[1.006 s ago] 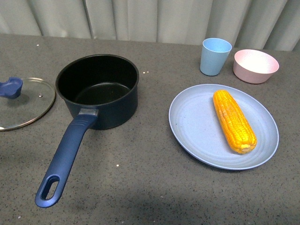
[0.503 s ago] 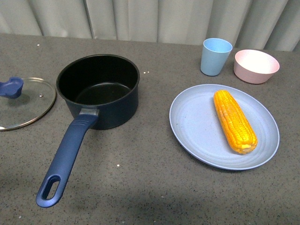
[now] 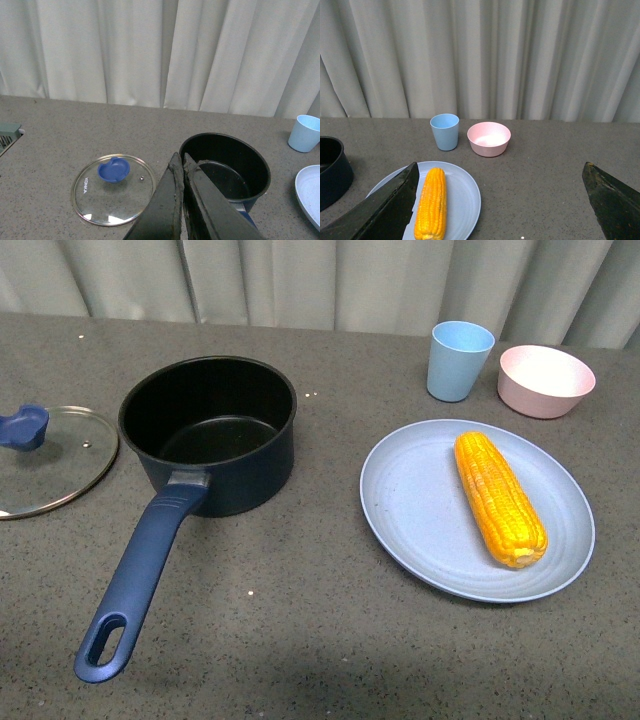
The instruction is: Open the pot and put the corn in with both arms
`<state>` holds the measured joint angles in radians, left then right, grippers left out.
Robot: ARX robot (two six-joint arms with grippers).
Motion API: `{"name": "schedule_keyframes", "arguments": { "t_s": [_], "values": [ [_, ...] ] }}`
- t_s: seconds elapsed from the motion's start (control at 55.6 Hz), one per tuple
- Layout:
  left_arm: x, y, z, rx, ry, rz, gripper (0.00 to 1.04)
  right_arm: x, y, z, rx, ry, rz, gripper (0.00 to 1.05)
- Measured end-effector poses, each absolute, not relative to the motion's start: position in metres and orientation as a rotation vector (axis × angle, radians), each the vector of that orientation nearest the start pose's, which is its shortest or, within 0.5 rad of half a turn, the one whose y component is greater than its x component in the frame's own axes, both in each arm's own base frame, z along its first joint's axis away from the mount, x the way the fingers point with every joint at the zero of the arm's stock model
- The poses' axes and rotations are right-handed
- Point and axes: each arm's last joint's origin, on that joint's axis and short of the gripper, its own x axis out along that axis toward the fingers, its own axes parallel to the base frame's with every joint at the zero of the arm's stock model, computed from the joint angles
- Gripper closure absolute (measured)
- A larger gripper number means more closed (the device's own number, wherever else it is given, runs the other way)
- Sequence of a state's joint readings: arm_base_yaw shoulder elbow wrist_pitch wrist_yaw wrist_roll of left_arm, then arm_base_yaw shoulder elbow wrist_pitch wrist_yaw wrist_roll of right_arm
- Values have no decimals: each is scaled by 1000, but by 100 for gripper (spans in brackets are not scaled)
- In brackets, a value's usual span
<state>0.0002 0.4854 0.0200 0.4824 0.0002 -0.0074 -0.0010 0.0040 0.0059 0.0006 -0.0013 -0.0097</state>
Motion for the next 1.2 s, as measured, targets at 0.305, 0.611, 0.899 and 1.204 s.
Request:
{"name": "schedule_keyframes", "arguments": {
  "t_s": [0.305, 0.611, 0.899, 1.204],
  "values": [
    [120, 0, 173, -7, -22, 0, 101, 98, 0, 165, -10, -2, 1, 9],
    [113, 0, 174, -7, -23, 0, 101, 98, 0, 165, -10, -2, 1, 9],
    [107, 0, 173, -7, -22, 0, 101, 146, 3, 176, -125, 279, -28, 9],
    [97, 0, 170, -7, -16, 0, 98, 236, 17, 150, -119, 618, 52, 9]
  ]
}}
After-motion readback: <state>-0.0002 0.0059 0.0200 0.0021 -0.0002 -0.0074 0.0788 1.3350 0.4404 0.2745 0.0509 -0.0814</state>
